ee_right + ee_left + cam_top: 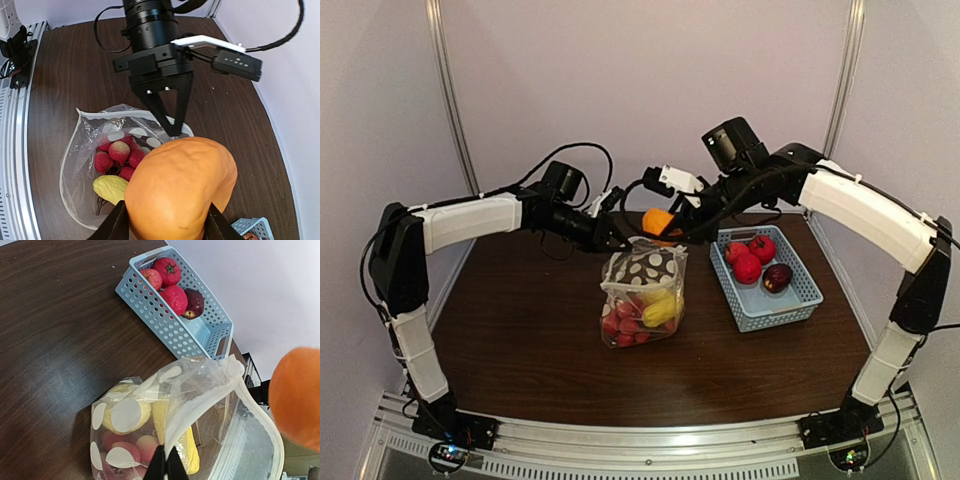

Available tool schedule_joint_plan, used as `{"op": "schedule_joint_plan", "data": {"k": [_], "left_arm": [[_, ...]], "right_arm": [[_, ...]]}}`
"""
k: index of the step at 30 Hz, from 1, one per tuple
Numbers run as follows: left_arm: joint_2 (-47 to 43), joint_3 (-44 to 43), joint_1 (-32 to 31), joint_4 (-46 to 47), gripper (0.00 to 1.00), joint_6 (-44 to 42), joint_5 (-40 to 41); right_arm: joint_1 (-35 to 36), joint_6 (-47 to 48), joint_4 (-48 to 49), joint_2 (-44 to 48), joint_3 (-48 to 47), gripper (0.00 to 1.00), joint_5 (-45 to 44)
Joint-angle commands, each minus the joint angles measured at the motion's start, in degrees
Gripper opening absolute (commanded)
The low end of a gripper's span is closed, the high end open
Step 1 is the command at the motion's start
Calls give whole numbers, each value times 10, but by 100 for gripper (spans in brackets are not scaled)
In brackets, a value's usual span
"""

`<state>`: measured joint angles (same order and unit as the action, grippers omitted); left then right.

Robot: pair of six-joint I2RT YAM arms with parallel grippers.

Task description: Open the zip-top bag and remove the fake food

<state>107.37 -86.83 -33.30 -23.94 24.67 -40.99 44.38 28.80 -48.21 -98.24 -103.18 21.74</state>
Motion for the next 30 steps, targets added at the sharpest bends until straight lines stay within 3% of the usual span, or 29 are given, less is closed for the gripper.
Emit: {"op": "schedule_joint_plan", "data": {"k": [1,12,20,30], "left_arm": [[-5,-22,6,1,0,-14,-6],[-6,-38,6,-35,0,-35,2],[0,-45,6,-46,0,-37,1],[2,-44,6,-57,0,-41,1]], "right_arm": [[-48,-23,-5,56,4,40,24],[-197,57,4,159,249,41,-105],[-208,101,30,160,359,42,-169],[-208,106,89,107,399,42,-192]]}}
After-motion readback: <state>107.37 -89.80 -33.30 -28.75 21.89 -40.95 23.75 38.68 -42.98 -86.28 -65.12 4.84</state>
